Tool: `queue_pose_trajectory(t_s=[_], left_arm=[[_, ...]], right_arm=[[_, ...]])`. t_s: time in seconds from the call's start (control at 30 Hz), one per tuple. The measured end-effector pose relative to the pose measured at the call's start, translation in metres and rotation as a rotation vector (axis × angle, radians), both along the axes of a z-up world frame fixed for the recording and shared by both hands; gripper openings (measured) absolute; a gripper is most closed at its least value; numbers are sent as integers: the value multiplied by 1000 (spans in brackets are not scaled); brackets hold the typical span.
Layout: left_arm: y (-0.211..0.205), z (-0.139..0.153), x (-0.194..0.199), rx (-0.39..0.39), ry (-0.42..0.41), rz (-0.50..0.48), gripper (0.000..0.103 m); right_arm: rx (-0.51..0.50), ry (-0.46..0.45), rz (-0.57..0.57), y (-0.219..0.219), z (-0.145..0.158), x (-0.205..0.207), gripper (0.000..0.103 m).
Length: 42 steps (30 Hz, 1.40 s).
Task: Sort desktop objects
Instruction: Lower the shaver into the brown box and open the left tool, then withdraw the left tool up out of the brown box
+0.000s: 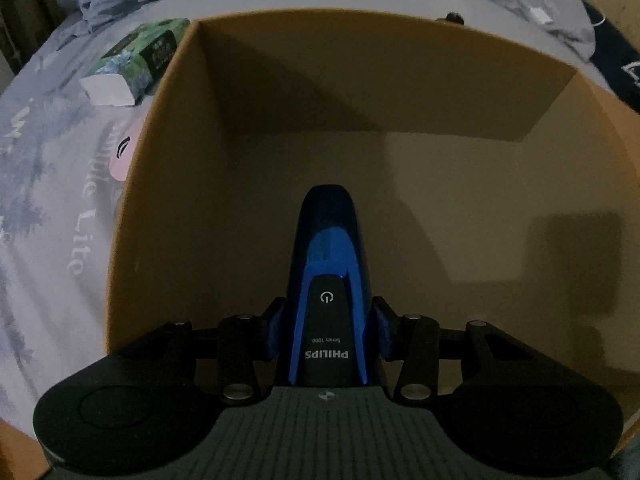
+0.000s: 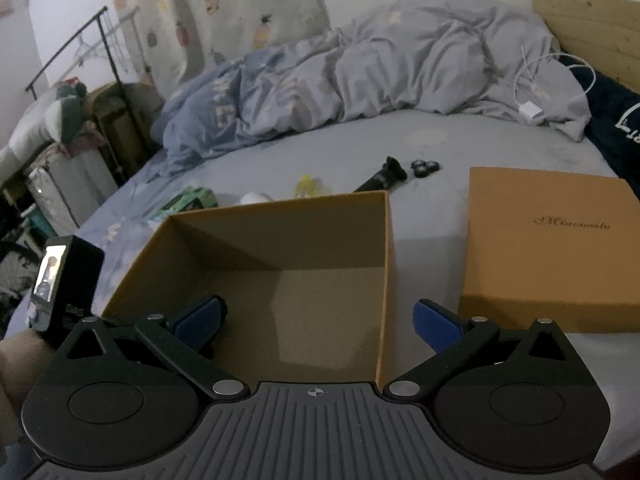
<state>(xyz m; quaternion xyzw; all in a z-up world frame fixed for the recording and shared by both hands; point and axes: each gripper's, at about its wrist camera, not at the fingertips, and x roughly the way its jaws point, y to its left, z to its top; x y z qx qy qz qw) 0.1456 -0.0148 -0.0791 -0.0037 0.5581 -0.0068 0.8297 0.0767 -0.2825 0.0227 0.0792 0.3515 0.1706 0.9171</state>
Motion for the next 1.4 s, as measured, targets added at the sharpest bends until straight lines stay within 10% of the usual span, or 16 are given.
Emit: queue_pose_trajectory(t_s=[0.73, 1.4], left_arm=[[-5, -9, -22, 70, -32, -38, 50], [1, 59, -53, -56, -322, -72, 83]], right_arm=[[-12, -14, -5, -4, 1, 0, 103], [-24, -14, -4, -5, 2, -2, 103]])
